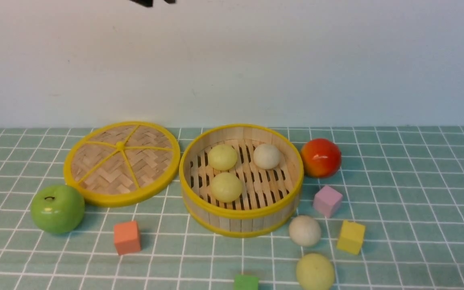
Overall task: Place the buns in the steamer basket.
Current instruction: Use the right arm to grab a steamed stuffed bun
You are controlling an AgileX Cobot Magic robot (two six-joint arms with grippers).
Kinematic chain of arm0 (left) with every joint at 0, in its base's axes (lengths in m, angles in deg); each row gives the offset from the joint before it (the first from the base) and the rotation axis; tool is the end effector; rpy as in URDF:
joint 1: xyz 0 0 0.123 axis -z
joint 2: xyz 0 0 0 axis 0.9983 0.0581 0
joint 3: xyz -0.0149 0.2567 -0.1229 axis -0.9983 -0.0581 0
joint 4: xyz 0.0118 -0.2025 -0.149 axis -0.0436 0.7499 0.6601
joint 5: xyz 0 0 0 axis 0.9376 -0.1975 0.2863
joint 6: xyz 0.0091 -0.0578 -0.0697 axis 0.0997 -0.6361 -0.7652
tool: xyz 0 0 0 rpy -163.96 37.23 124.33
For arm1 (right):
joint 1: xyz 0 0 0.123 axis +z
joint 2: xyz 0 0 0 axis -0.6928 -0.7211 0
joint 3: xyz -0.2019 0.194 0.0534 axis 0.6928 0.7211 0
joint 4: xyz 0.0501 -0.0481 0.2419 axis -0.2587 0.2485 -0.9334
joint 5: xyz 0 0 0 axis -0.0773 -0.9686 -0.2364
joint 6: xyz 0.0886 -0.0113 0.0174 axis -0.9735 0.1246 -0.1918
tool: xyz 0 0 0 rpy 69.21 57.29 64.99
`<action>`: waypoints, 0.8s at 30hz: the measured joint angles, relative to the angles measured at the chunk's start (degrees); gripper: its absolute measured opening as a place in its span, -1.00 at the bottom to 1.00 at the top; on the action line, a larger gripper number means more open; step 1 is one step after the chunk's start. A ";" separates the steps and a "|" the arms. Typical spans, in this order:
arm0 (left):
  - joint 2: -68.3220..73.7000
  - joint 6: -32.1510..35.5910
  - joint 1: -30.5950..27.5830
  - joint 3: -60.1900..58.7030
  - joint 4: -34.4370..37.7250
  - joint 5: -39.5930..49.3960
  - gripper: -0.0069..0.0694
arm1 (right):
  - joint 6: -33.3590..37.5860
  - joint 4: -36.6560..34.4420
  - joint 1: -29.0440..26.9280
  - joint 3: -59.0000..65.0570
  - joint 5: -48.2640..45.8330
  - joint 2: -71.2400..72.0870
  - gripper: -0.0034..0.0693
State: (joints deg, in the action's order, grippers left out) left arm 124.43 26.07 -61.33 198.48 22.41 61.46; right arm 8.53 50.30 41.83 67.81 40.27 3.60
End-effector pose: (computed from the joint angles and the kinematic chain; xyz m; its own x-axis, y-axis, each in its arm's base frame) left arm 0.2843 -0.1346 0.5023 -0.6724 -0.0658 -0.7372 0.2074 0.9394 -0.2730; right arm 0.0518 -0.0072 0.1745 -0.2954 0.0123 -0.9553 0.0927 0.9956 -0.0158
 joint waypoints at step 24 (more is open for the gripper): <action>-54.17 -9.89 0.00 -64.46 1.96 -15.76 -0.86 | 0.00 0.00 0.00 0.00 0.00 0.00 -0.25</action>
State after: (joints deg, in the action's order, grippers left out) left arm 70.26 16.18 -61.33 134.02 24.36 45.70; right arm 8.53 50.30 41.83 67.81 40.27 3.60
